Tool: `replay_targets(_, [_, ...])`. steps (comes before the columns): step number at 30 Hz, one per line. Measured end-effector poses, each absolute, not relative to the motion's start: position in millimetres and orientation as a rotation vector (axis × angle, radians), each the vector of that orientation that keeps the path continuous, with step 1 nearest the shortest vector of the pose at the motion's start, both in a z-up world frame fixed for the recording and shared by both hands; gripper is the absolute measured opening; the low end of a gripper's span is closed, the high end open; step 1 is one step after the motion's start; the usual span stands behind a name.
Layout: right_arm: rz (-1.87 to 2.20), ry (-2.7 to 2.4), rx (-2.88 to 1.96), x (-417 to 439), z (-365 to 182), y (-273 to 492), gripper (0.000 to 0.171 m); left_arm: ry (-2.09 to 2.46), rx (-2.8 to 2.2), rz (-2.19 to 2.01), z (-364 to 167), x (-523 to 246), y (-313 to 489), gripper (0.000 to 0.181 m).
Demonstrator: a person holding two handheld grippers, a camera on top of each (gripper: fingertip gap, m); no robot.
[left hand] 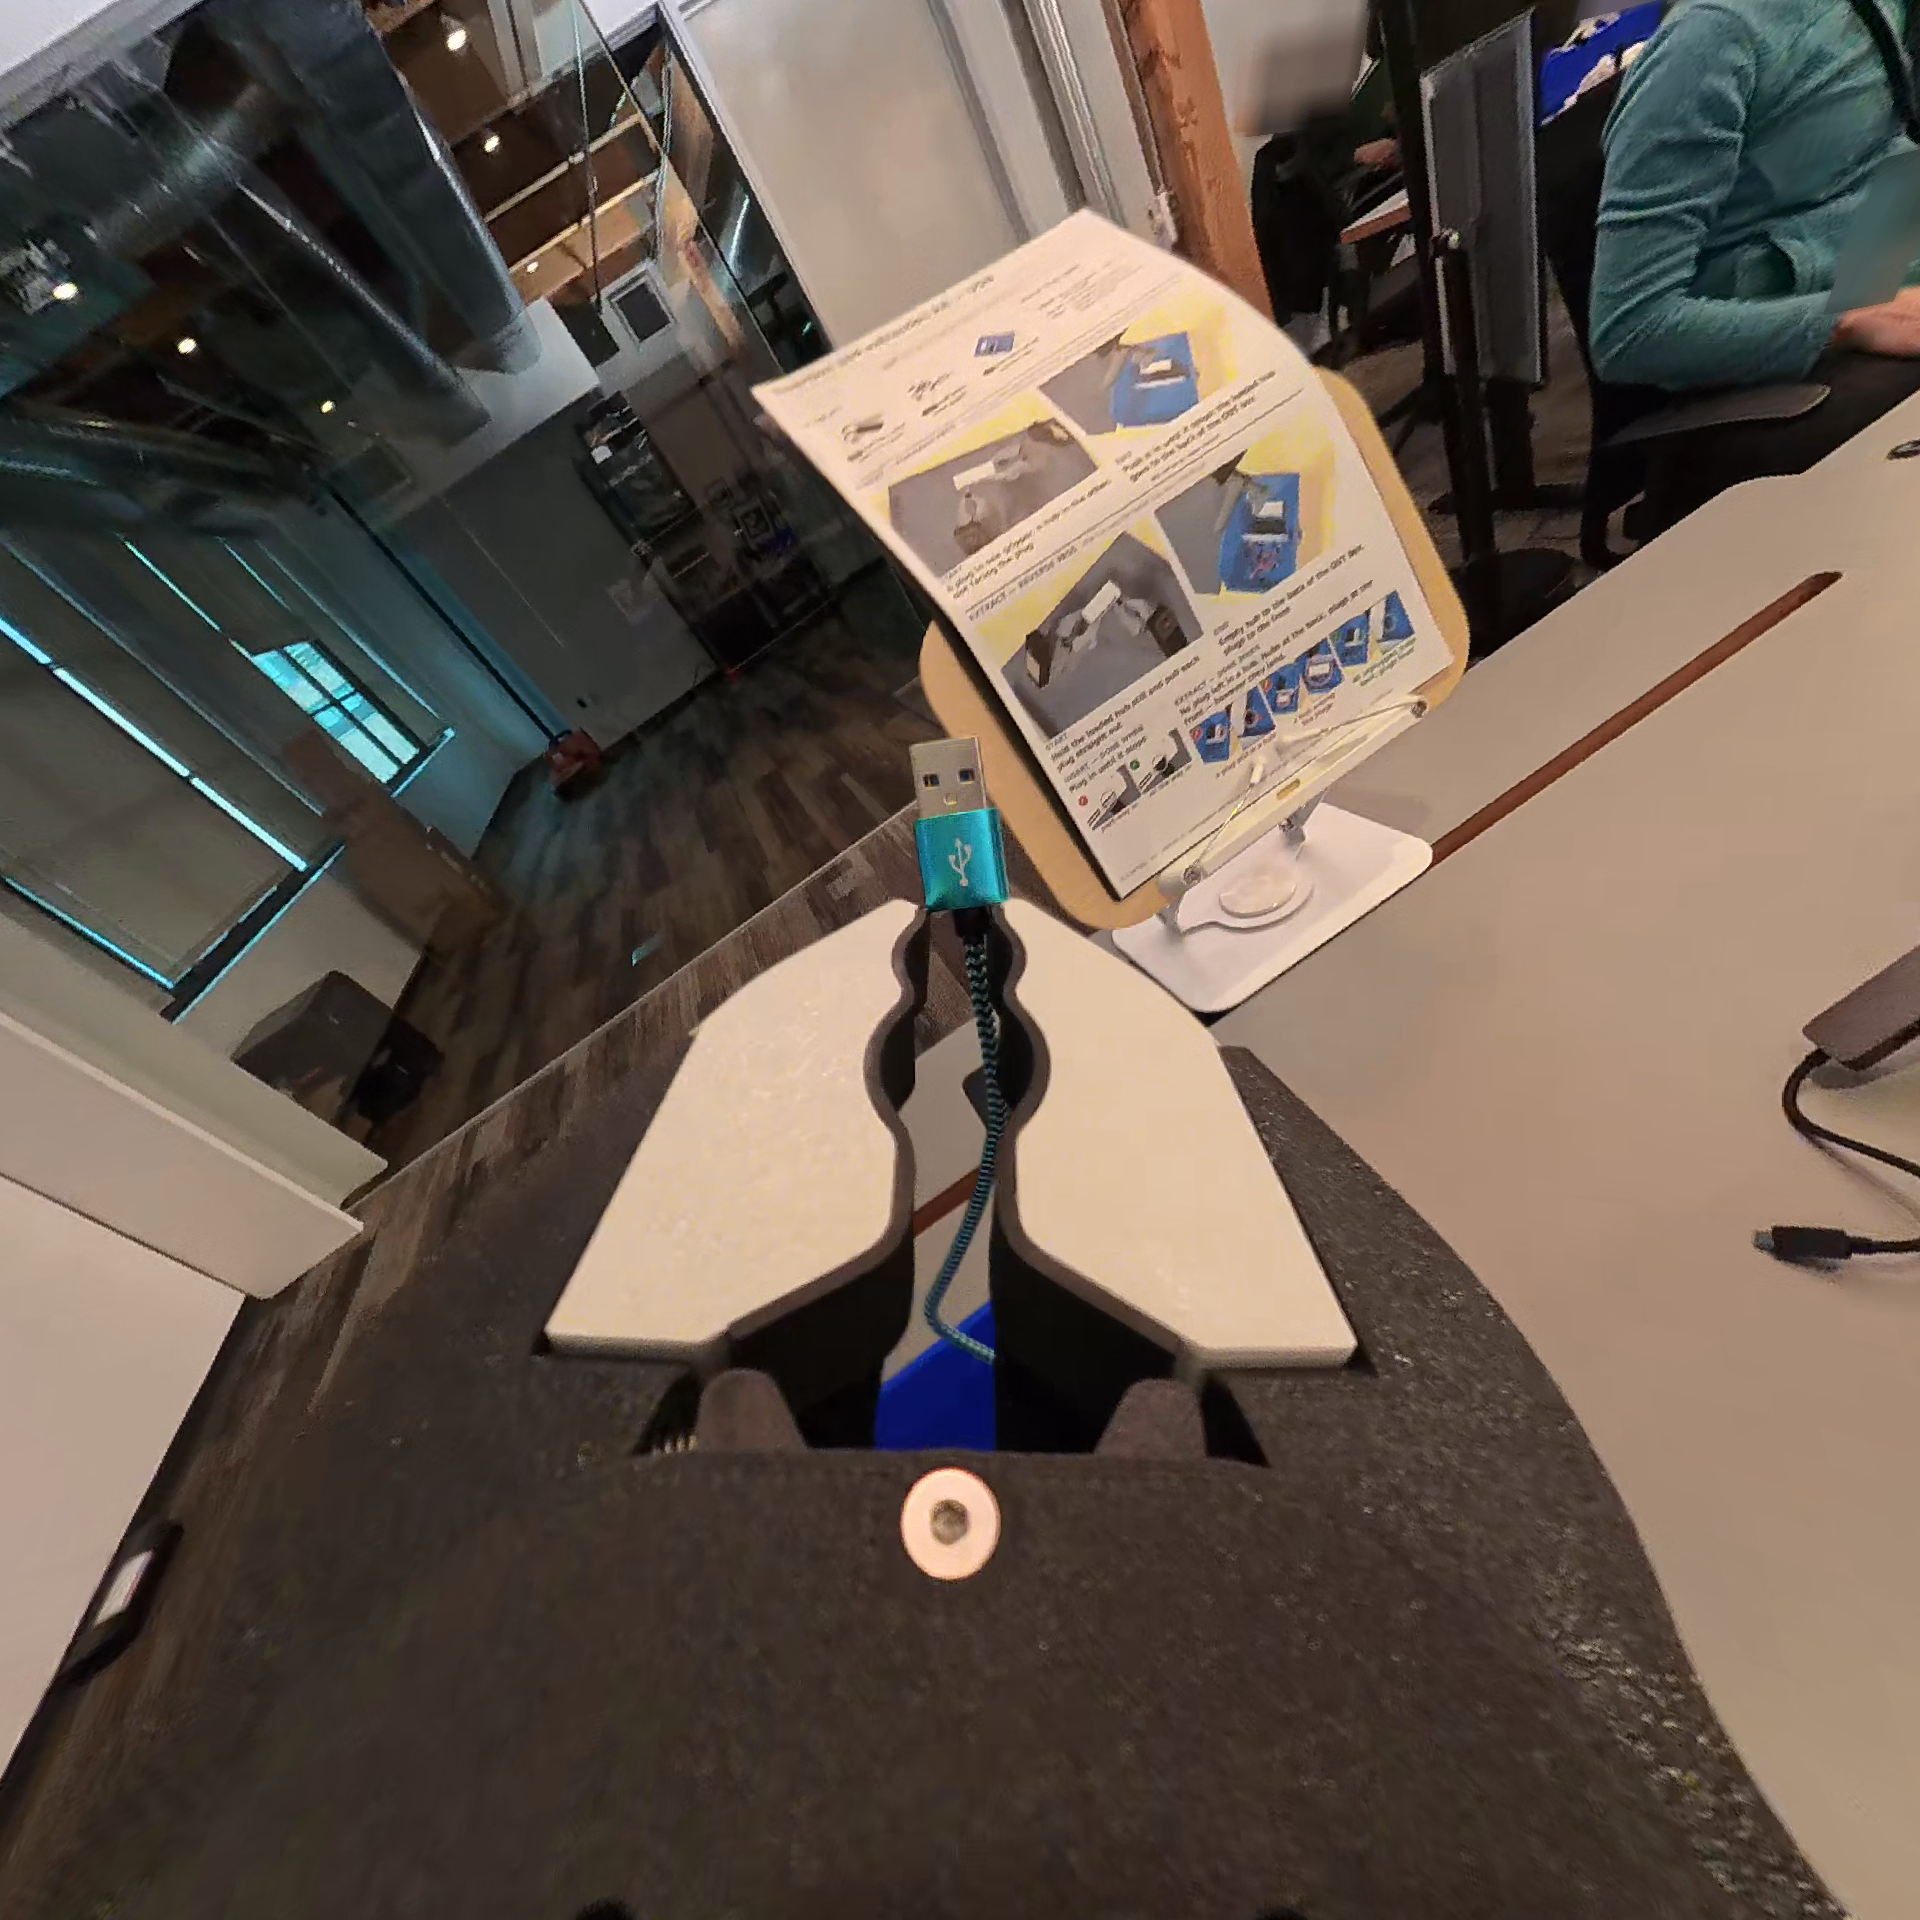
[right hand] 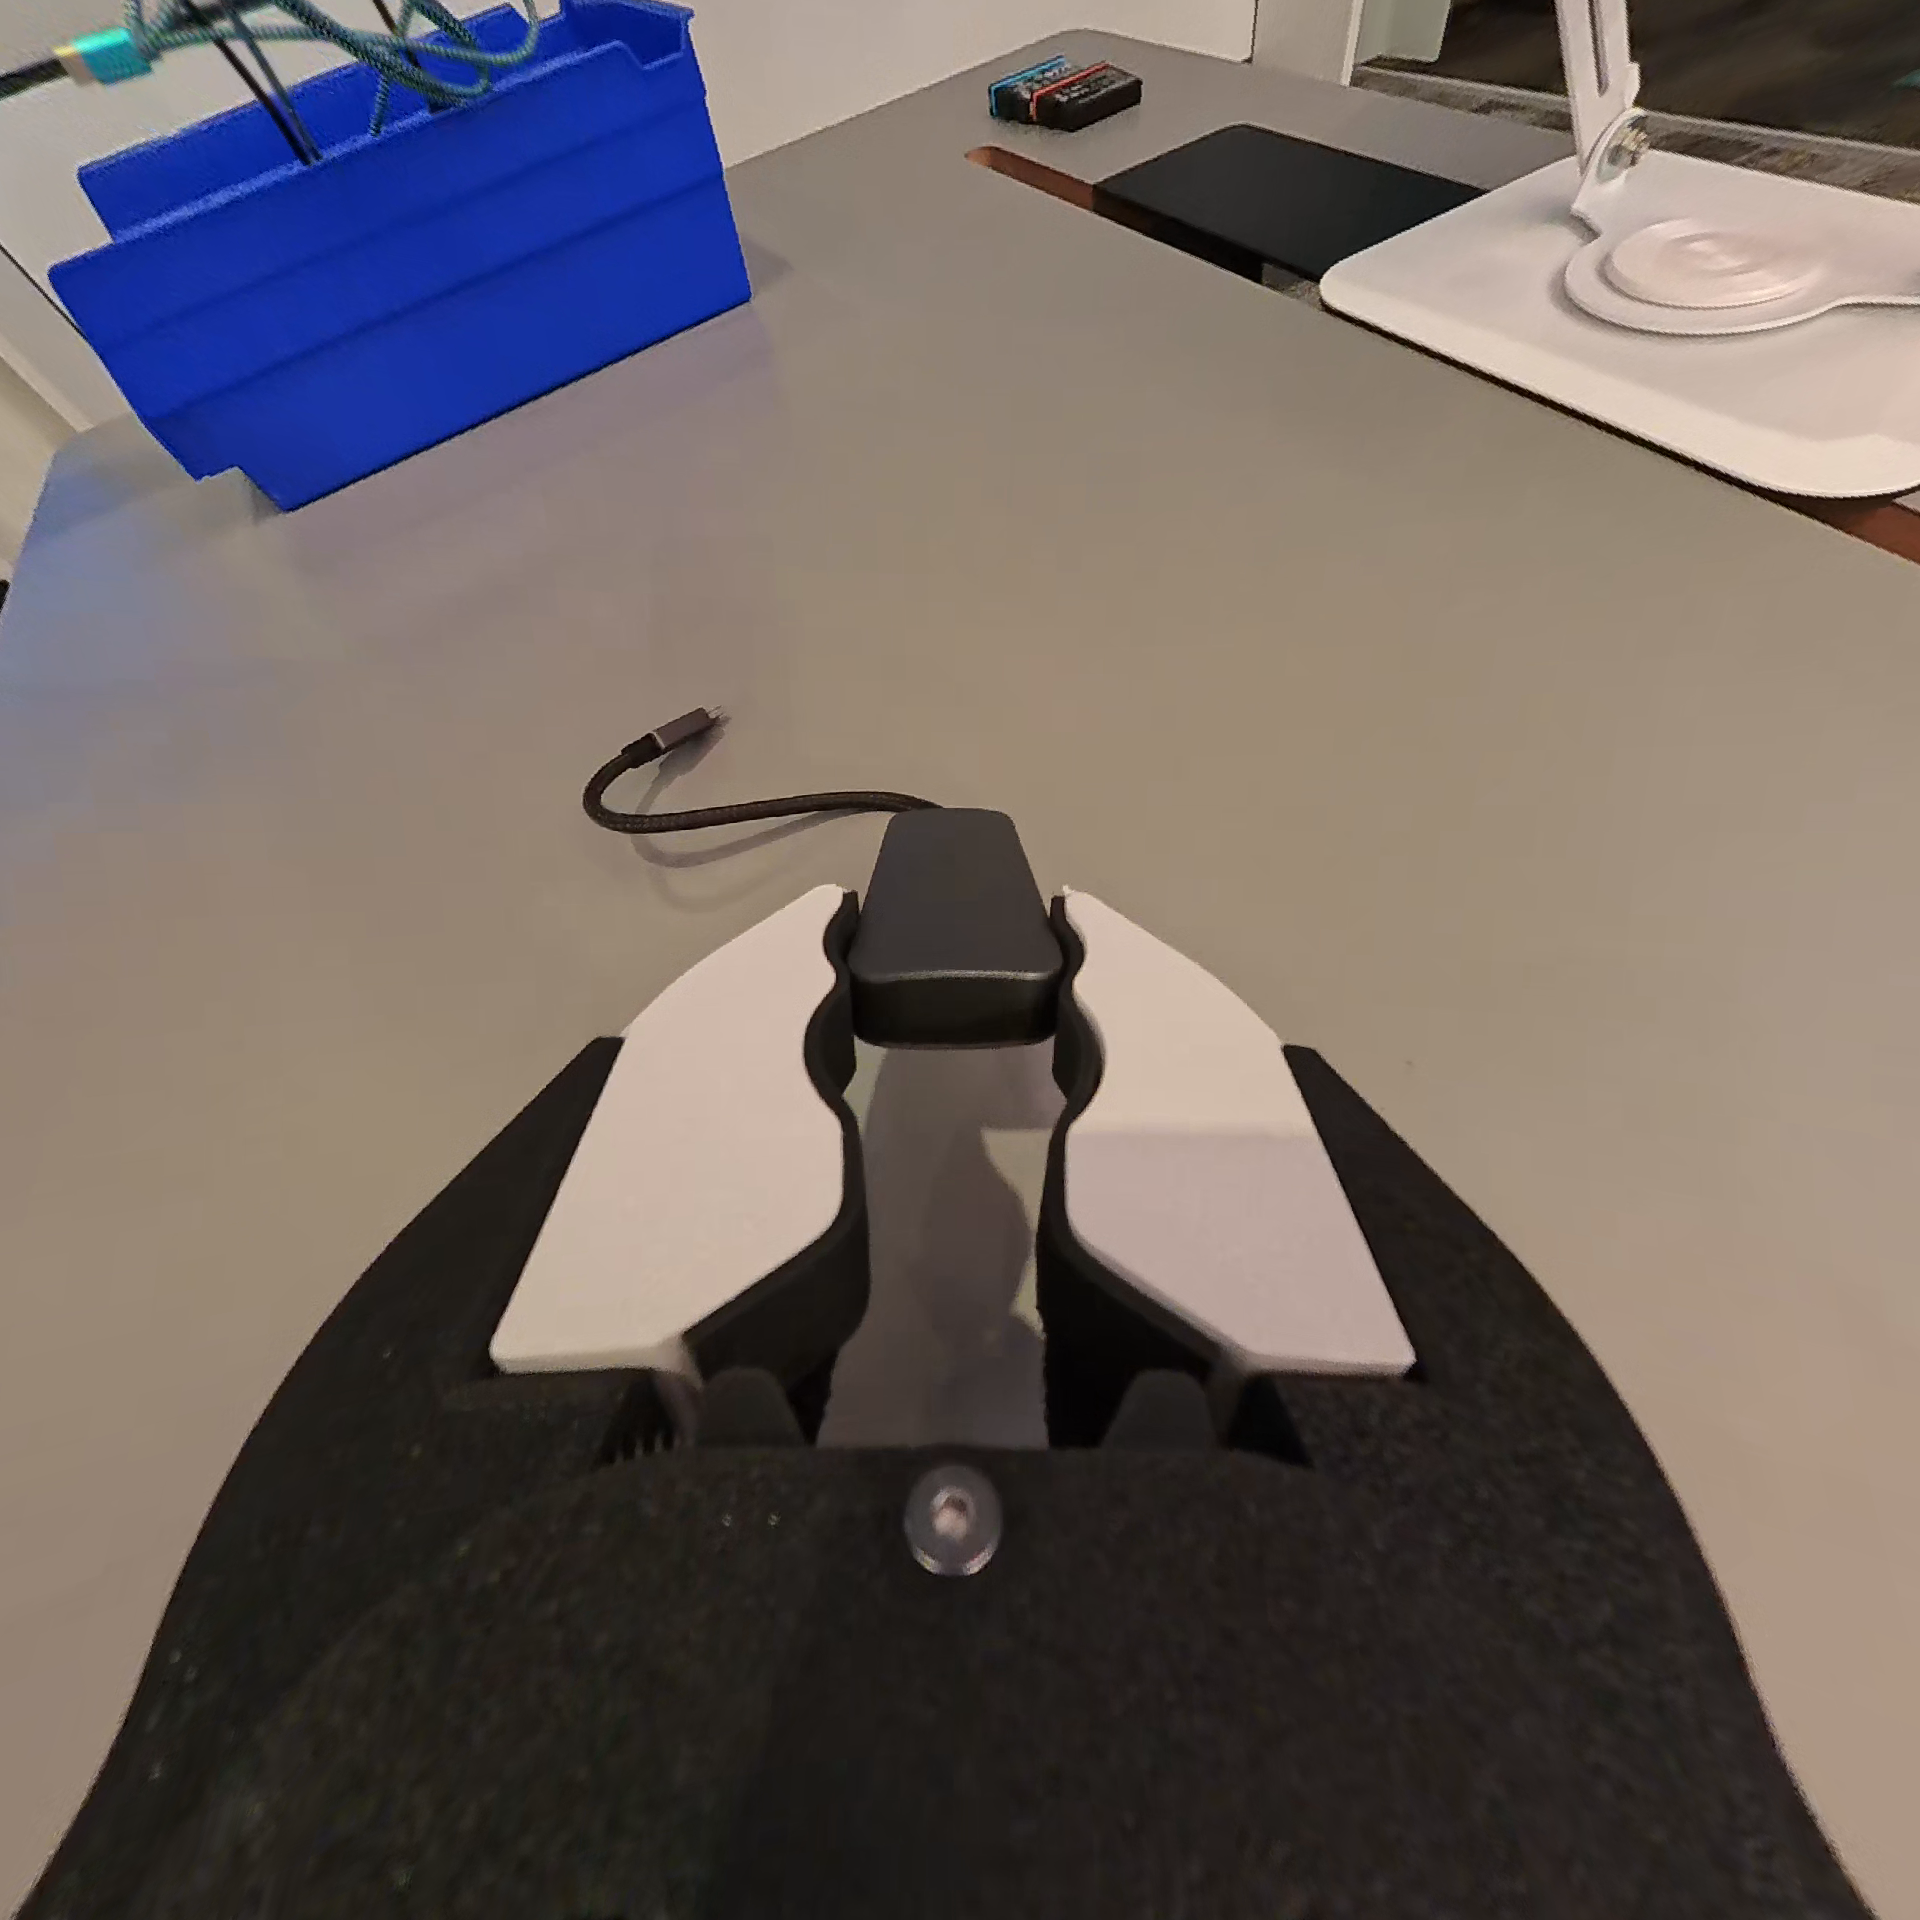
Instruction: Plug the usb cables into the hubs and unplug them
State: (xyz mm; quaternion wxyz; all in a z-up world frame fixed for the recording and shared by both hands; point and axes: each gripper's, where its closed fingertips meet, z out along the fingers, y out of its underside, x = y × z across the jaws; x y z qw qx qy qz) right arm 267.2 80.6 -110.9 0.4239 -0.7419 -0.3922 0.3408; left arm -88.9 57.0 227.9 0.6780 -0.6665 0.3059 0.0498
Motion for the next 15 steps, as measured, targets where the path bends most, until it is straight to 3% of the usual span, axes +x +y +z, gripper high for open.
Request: replay_targets(15, [0.832,-0.984,-1.859,271.8,-110.2,79.8,0.034,0.752,-1.384,0.132,340.1,-29.1,52.6,0.010])
